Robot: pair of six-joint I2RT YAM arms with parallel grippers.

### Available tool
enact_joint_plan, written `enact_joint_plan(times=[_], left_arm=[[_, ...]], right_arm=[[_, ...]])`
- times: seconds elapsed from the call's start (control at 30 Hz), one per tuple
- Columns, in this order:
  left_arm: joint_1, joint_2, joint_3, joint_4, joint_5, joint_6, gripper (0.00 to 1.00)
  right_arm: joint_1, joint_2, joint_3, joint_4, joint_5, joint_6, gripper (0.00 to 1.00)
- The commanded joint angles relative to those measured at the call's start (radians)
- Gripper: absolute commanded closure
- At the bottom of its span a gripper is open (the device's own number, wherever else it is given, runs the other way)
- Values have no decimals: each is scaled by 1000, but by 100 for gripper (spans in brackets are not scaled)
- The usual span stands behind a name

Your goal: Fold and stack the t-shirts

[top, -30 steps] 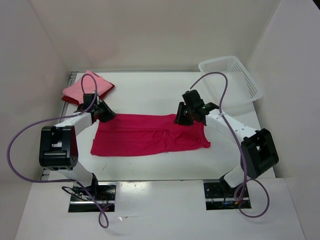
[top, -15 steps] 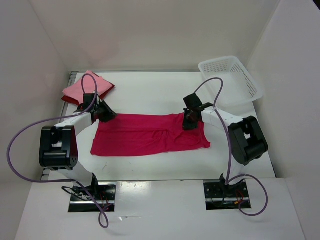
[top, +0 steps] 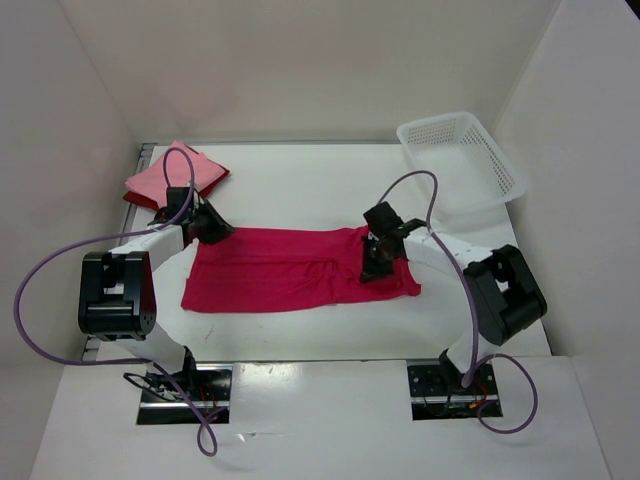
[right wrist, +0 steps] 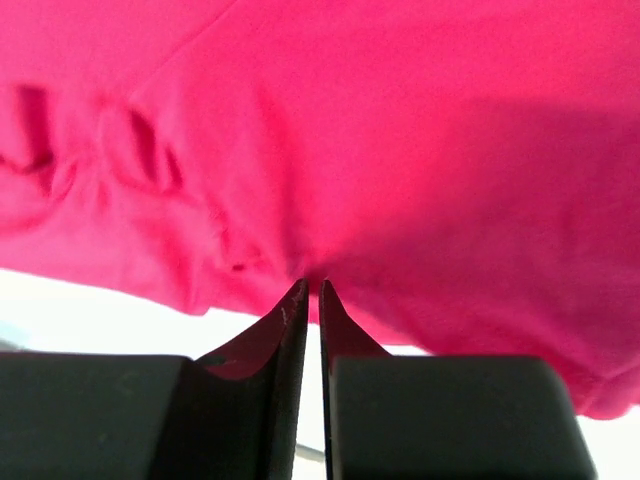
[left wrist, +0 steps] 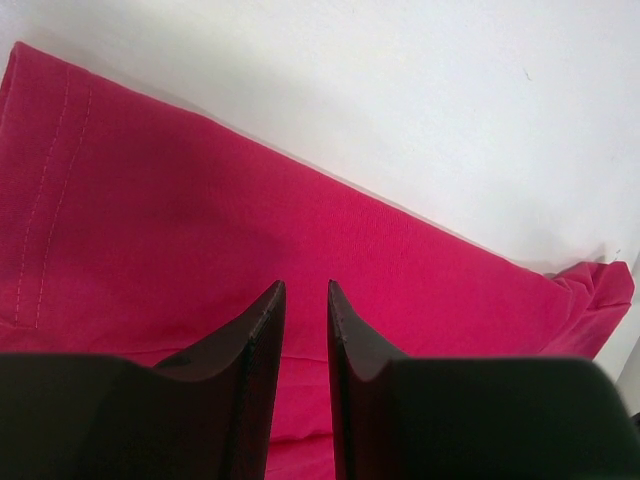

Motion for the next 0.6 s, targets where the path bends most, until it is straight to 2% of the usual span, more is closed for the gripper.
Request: enact_joint_plan(times=[0.0,0.13,0.2,0.3,0.4,0.53,0.57], left_arm=[[-3,8,45,31,17,0,70],[-3,17,45,21,17,0,69],[-12,17,45,21,17,0,69],[-21,37,45,21,26,0,69],[-21,63,54,21,35,0,67],[-31,86,54,21,26,0,67],[-31,113,45,21,26,0,67]], right_arm=[[10,-45,26,-51,-55,-25,85],[-66,-68,87,-73,5,-60,77],[-166,-82,107,-50,5,-60,77],[-270,-71,126,28,27,-43,83],[-310,-15,136,103,63,-23,84],[-332,38,161,156,96,-14,60],[-342,51,161,156,96,-5,58]])
